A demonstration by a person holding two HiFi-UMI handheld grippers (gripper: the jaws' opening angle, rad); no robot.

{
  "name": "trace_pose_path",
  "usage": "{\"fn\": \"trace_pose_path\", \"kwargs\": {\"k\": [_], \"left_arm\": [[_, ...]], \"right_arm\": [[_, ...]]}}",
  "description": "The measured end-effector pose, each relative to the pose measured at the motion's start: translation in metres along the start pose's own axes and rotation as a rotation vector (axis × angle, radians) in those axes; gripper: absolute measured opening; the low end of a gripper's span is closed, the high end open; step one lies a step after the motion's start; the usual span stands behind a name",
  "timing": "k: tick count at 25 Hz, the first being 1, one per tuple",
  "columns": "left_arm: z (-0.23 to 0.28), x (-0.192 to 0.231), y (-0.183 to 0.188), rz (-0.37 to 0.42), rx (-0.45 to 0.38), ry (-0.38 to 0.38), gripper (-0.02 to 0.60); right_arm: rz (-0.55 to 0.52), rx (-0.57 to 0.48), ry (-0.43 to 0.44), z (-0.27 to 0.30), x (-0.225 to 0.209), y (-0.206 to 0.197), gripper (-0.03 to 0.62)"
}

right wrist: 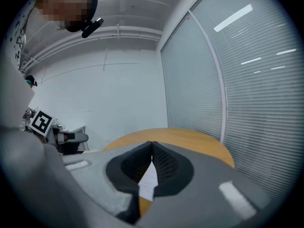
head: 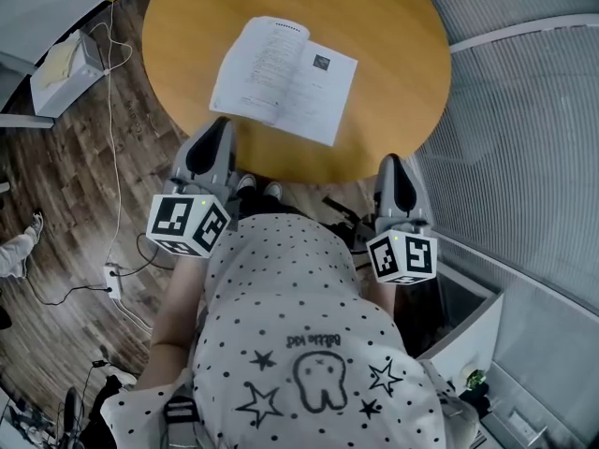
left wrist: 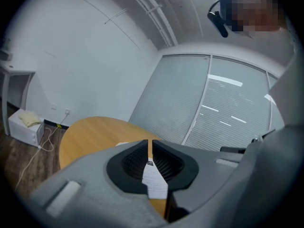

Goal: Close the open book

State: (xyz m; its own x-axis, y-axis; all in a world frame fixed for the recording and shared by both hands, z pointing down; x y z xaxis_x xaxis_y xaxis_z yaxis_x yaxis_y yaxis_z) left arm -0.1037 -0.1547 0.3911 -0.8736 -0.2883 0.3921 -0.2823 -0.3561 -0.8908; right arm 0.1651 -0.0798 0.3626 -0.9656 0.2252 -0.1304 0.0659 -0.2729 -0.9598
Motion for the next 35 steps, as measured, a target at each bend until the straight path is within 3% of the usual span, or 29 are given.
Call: {"fn": "trace_pose_path", "kwargs": {"k": [2,4,18,24,35], "left_arm": [[0.004,0.008,-0.008,-0.07,0.026,0.013,0.03],[0.01,0.015,-0.017,-0.12,0.055,0.019,0.115],[0.061,0.046,-0.114,-0.391,0.297,0.045,0.272],[0.08,0.057,-0.152,-0.567,0.375,0.067,0.294],[0.106,0.071,-0.181,-0.72,0.406,0.099,0.298]], "right_arm": [[0.003,0.01,0.006,0.001,0.002,-0.003,0.005],[0.005,0.021,0.015,0.003,0.005,-0.005,0.003],[0.031,0.141,-0.012,0.003,-0.002,-0.028,0.005],[0.056,0.169,-0.045,-0.004,-0.011,-0.037,0.005],[0.075,0.171,-0.066,-0.01,-0.015,-0.041,0.003]]}}
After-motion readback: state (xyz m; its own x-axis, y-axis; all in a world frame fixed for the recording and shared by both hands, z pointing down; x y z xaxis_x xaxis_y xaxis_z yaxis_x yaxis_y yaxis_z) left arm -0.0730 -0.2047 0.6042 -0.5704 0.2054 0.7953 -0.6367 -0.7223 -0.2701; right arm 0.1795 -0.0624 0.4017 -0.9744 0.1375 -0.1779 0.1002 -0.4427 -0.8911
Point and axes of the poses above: the fingertips, and each gripper's own axes: z forward along the fingers, x to its left, y out of its top, the point moved 1 cm from there along -z, backward along the fingers, and after that the axes turned 9 degrees about y, right-handed, at the moved point
